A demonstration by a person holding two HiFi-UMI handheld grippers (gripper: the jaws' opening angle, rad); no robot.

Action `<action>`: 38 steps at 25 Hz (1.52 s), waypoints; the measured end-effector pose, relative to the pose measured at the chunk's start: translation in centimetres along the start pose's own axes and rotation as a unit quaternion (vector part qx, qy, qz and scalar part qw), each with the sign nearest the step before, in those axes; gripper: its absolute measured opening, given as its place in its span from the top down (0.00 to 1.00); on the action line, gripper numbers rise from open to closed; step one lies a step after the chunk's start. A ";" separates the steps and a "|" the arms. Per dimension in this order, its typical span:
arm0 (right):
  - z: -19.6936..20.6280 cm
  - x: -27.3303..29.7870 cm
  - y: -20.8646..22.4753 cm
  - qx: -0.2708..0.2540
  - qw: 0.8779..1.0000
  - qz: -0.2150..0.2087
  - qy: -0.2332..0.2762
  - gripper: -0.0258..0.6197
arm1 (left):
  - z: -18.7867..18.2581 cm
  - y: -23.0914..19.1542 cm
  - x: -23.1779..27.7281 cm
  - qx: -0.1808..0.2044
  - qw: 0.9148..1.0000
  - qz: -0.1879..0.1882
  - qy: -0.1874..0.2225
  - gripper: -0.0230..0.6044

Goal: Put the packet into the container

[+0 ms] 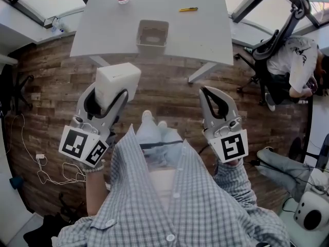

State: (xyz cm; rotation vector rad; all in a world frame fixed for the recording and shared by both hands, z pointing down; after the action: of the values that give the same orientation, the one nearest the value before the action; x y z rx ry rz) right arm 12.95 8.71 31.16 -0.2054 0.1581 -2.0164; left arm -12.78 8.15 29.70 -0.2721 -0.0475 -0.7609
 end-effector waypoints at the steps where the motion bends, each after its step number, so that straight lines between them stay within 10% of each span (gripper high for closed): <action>1: 0.1 0.3 0.0 -0.001 1.000 -0.001 -0.003 0.96 | 0.0 -0.4 0.3 0.000 1.000 0.002 -0.002 0.52; 38: -1.4 8.2 -2.0 -0.006 0.997 0.079 -0.015 0.96 | -2.6 -10.6 4.7 0.011 0.996 0.092 -0.014 0.52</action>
State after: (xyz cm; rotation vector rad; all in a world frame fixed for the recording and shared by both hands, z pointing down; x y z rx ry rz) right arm 7.33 2.28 30.83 -0.2223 0.1623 -1.8539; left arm -16.79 -3.09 30.27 -0.2619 -0.0571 -0.5737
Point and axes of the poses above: the fingertips, and each gripper's own axes: x forward along the fingers, y to its right, z out of its underside, the point moved 5 cm from there along -x, backward along the fingers, and after that the axes turned 13 degrees about z, right-handed, at the moved point
